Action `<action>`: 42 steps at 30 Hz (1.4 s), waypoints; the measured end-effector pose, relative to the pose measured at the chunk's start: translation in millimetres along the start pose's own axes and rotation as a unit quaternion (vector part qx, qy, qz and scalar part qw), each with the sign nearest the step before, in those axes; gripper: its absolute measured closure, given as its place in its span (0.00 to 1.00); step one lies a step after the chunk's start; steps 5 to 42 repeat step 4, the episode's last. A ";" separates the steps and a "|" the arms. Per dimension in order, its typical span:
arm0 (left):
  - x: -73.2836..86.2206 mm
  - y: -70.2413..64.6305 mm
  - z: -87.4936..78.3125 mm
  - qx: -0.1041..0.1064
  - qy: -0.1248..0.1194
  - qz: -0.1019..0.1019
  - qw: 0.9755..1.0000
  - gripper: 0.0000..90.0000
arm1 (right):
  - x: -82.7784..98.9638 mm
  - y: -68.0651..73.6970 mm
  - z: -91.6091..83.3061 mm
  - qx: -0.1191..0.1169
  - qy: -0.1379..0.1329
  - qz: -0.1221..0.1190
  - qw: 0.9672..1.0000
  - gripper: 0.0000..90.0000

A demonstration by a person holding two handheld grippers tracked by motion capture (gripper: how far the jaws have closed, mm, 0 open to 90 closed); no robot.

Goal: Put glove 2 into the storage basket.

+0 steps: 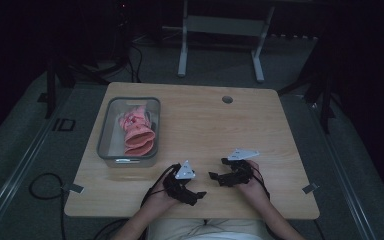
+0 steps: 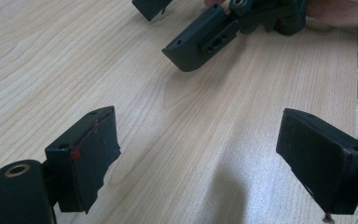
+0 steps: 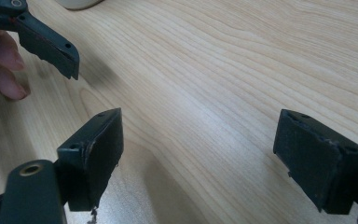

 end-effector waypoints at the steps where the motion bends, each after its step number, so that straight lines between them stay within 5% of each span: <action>1: -0.3 -0.3 0.0 0.000 -0.002 -0.001 1.000 0.14 | -0.2 0.2 -0.2 0.000 -0.001 0.000 1.000 0.18; 42: -0.2 -0.7 -0.2 0.000 -0.001 0.001 1.000 0.14 | -0.1 0.2 0.0 -0.001 0.000 -0.001 1.000 0.18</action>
Point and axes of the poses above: each handheld gripper's, and its own axes: z roughly forward along the jaws, x roughly out of its underside, y roughly to its left, the point moved 10 cm from there along z, roughly forward along the jaws, and after that the axes turned 11 degrees about -x, right-handed, at the moved point
